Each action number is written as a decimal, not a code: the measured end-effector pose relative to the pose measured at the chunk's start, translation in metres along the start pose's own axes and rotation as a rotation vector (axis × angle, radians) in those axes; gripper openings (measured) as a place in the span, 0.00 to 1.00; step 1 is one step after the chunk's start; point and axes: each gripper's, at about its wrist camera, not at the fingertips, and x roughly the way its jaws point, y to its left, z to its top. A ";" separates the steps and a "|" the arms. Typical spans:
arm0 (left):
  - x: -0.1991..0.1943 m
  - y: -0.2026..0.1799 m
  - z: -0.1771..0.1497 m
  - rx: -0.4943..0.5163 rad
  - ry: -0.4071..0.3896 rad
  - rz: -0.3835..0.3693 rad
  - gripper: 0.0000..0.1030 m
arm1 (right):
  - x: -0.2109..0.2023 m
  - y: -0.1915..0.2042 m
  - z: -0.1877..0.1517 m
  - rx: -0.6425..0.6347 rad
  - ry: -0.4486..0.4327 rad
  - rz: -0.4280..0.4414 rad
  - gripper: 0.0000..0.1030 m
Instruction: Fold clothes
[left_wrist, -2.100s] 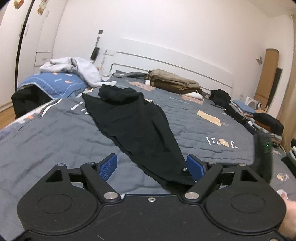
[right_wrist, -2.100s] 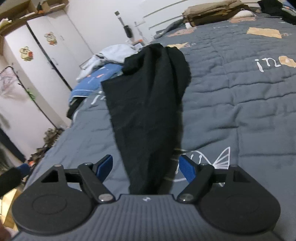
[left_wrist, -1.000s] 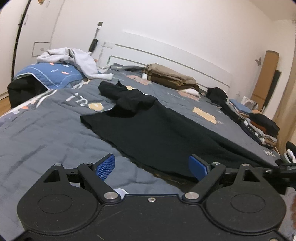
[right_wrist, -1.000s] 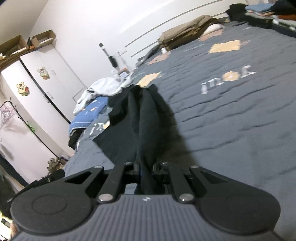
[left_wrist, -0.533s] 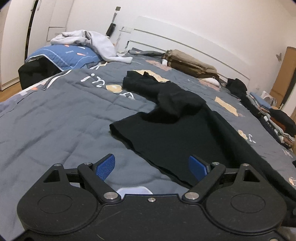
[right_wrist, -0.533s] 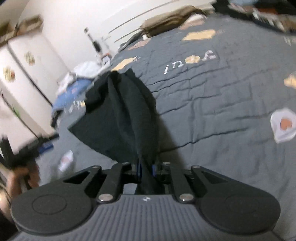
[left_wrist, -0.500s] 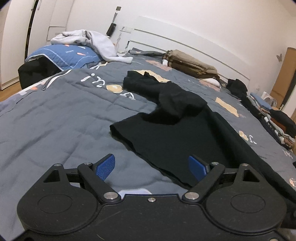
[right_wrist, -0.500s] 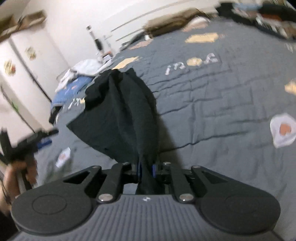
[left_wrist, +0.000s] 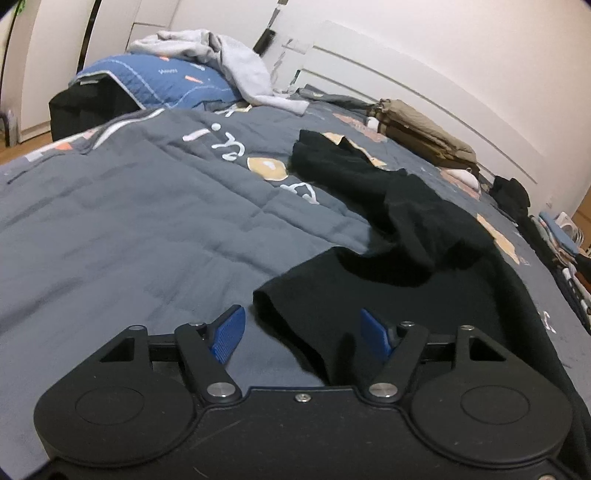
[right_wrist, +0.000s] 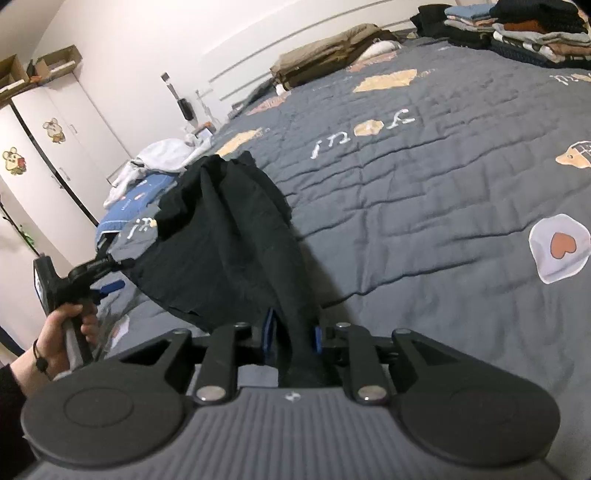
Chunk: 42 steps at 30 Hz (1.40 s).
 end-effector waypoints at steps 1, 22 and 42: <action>0.006 0.001 0.001 -0.007 0.004 0.004 0.65 | 0.001 -0.001 0.000 0.003 0.001 -0.002 0.23; -0.139 -0.003 0.017 0.041 -0.167 -0.188 0.06 | -0.015 -0.002 0.008 0.089 -0.038 0.109 0.27; -0.294 0.014 -0.081 0.175 0.091 -0.083 0.07 | -0.025 0.035 0.000 0.025 0.050 0.208 0.27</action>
